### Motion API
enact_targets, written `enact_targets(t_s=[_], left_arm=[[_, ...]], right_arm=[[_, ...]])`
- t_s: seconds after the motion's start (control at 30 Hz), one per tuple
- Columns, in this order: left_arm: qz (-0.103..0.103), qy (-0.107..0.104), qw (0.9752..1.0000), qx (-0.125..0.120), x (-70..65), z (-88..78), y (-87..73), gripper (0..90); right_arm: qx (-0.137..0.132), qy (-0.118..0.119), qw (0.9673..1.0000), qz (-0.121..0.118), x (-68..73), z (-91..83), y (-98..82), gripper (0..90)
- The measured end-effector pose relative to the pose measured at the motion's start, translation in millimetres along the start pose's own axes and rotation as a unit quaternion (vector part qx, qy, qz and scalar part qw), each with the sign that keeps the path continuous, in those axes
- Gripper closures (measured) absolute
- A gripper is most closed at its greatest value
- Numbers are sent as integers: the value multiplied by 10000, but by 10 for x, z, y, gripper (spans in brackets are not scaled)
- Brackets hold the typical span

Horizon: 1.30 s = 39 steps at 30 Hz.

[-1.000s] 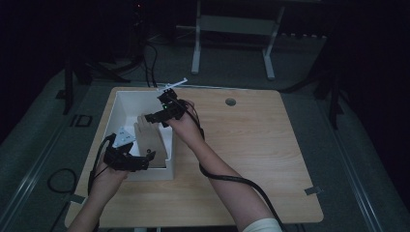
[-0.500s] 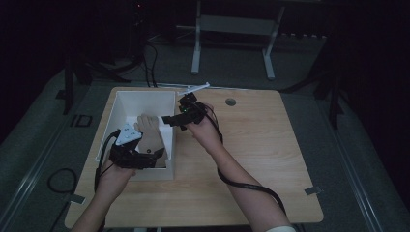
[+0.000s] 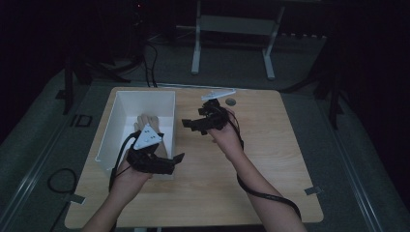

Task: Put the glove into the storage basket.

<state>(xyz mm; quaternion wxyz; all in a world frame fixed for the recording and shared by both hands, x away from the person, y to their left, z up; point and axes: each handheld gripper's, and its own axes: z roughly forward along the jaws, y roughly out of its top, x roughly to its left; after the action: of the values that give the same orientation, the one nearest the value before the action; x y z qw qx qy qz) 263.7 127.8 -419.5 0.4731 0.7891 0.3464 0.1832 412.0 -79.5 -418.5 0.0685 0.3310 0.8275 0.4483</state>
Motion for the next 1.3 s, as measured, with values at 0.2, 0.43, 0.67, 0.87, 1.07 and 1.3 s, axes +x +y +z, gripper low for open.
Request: enact_targets(t_s=[0.2, 0.43, 0.67, 0.87, 1.07, 1.3], left_arm=[[179, -338, 9993, 23, -219, 139, 48, 94], [419, -614, 9971, 160, -404, 297, 27, 94], [502, -811, 9950, 295, -523, 476, -54, 94], [583, -968, 9928, 402, -613, 637, -131, 94], [652, -1139, 9901, 499, -712, 813, -224, 94], [736, -1306, 9868, 607, -805, 1003, -367, 94]], right_arm=[[-15, -58, 9999, 122, -140, -100, -208, 143], [-19, -148, 9997, 206, -292, -214, -431, 142], [-8, -319, 9993, 191, -411, -295, -654, 142], [5, -373, 9991, 185, -495, -348, -863, 143], [25, -367, 9993, 83, -563, -384, -1066, 143], [54, -341, 9994, -53, -635, -436, -1289, 143]])
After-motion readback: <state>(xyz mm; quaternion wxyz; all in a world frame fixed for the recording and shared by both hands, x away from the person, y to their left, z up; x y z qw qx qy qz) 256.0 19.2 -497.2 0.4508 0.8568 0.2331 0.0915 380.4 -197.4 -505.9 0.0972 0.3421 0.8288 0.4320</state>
